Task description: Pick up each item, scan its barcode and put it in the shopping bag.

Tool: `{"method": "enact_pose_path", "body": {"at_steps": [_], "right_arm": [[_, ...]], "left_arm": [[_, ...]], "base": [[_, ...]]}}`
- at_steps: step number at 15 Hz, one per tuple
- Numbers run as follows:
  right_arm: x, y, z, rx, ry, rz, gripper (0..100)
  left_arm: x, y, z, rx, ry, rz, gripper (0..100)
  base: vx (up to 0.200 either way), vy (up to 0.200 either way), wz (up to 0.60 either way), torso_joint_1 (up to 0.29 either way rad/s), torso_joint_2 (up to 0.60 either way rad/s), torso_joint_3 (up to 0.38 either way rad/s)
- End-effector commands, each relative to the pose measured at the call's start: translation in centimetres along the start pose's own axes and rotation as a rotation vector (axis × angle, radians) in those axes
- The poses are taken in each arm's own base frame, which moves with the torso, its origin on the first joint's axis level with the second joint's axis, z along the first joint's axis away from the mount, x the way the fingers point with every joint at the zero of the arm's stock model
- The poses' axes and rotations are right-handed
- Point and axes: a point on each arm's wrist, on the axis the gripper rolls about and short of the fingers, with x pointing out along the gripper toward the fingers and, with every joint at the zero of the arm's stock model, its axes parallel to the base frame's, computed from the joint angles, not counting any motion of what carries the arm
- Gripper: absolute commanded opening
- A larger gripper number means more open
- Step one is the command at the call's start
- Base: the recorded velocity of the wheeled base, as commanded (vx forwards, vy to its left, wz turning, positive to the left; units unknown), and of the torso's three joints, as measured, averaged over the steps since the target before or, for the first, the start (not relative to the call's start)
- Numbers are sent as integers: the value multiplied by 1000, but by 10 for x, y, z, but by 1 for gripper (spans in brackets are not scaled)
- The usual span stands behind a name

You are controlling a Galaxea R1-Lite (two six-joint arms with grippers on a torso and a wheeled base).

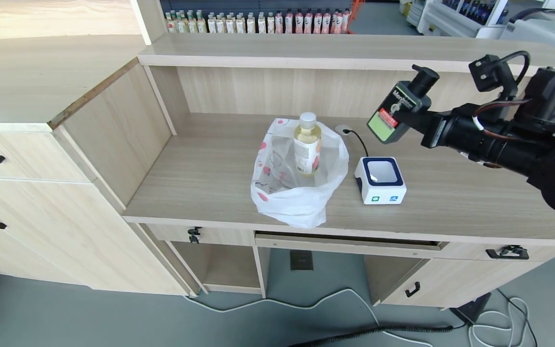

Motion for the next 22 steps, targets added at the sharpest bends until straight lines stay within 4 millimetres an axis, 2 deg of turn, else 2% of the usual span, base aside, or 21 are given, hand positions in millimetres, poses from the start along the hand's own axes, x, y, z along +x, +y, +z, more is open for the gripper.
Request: {"method": "enact_pose_path", "body": {"at_steps": [1,5,9,14,18,22], "right_arm": [[39,10,-19,32,33,81,0],[79,30,-52,125,106,154,0],[86,40,-74,146,154,175,0],[93,38,-90,149,179,174,0],[107,34,-121,92,164,178,0],[113,37,-140,38,156,193,0]], "left_arm": [[0,0,0,0,-1,1,100],[0,0,0,-7,-1,1,100],[0,0,0,-7,-1,1,100],[0,0,0,-7,-1,1,100],[0,0,0,-7,0,1,100],[0,0,0,-7,-1,1,100]], "base": [[0,0,0,0,0,0],[0,0,0,0,0,0],[0,0,0,0,0,0],[0,0,0,0,0,0],[0,0,0,0,0,0],[0,0,0,0,0,0]]}}
